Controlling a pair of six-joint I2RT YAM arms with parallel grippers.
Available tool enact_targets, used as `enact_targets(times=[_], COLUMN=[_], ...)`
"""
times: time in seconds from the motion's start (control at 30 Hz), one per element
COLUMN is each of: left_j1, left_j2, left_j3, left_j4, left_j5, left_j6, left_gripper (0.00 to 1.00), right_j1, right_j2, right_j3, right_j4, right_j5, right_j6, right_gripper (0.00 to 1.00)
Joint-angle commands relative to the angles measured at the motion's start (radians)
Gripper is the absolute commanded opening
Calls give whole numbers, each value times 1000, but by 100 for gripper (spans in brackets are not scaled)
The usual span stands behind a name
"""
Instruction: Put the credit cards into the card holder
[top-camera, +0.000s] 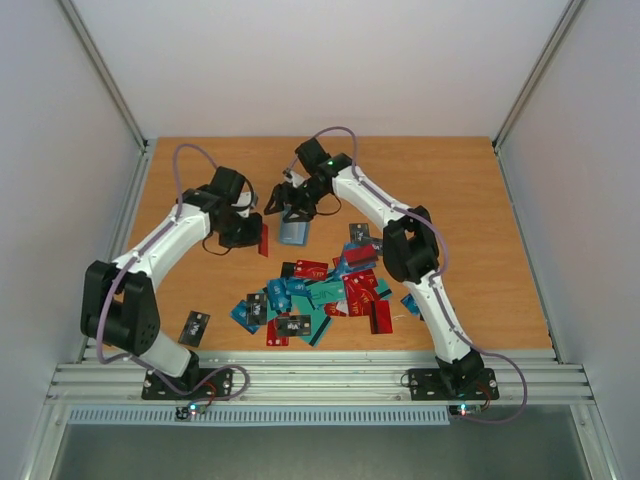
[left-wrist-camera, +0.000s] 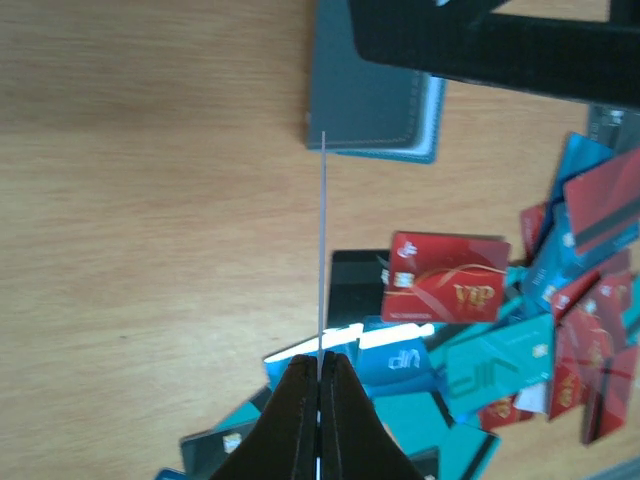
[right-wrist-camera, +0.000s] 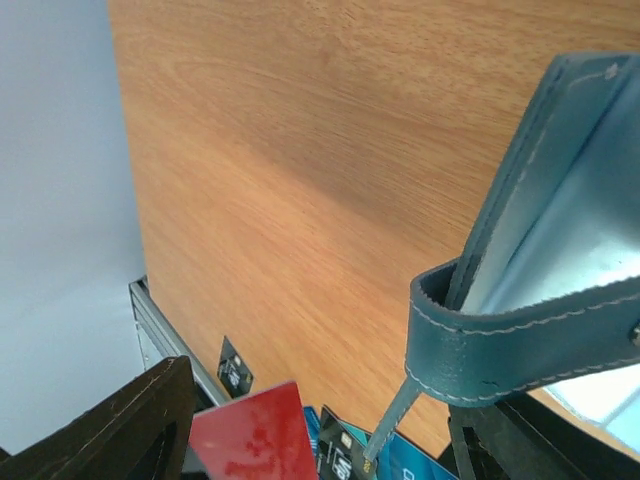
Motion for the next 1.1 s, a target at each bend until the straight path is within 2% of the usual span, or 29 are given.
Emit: enact_targets(times=[0.0,0.2,0.53,0.63,0.83,1.07], left_j1=[5,59,62,65,91,132], left_j2=[26,6,-120,-116,-43,124], left_j3=[-32,-57,-94,-100,-106,-52], left_j4=[50,119,188,214,302,384], left_j5=[-122,-105,99,105,123,98], left_j6=[45,19,20,21,13,6], left_gripper=[0,0,1,1,1,0], right_j1=[9,9,9,9,9,-3], right_j2=[55,126,266,289,332,359], right_j3=[79,190,294,299,313,333], right_j4=[5,1,51,93,167,44], right_j5=[-47,-72,-98,-103,-133,-106], right_j6=[-1,15,88,111,170,136], right_gripper=[70,70,71,71,72,72])
